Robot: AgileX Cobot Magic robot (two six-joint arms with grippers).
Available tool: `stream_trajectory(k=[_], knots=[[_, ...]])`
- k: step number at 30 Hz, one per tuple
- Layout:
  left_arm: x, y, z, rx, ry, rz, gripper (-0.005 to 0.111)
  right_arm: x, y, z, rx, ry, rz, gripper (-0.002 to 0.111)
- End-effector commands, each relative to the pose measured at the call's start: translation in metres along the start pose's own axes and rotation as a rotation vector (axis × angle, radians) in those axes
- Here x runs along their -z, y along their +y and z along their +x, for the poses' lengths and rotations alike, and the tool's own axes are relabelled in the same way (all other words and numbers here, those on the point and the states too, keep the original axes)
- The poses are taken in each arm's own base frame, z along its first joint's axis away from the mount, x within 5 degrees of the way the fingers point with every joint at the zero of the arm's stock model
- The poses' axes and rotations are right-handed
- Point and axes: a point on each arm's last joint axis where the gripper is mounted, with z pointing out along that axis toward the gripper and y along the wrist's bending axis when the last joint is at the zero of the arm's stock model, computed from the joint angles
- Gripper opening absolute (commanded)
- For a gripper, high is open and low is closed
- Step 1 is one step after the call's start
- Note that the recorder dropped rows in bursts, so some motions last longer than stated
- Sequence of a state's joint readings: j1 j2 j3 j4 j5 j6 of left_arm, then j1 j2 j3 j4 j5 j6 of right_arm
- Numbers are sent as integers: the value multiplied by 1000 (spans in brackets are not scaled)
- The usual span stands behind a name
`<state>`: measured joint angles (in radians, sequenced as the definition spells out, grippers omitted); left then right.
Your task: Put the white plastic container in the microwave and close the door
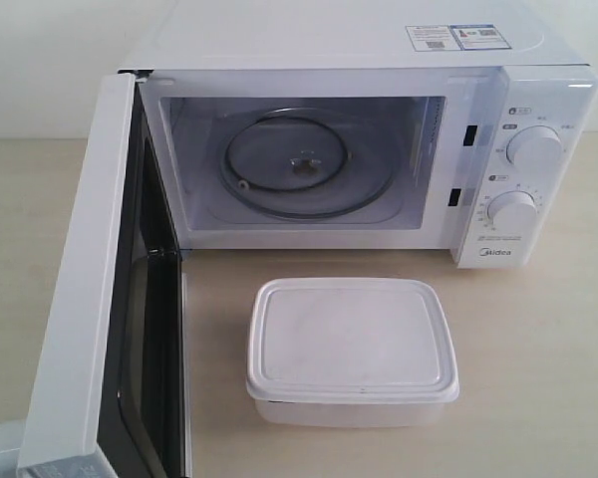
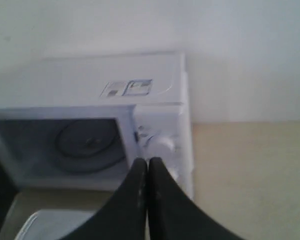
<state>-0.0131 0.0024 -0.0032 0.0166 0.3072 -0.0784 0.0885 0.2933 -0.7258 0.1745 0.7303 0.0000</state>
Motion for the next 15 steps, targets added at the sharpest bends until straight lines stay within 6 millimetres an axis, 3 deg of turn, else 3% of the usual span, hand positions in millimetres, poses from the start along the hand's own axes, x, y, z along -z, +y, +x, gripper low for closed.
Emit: stream_trajectory(k=[1, 7, 15], knots=[[0, 0, 1, 9, -1, -2, 4, -10, 15, 8, -98, 129, -170, 0], [0, 0, 1, 9, 1, -2, 4, -23, 29, 29, -260, 262, -362, 0], [0, 0, 1, 9, 1, -2, 4, -50, 25, 92, -429, 397, -401, 0]])
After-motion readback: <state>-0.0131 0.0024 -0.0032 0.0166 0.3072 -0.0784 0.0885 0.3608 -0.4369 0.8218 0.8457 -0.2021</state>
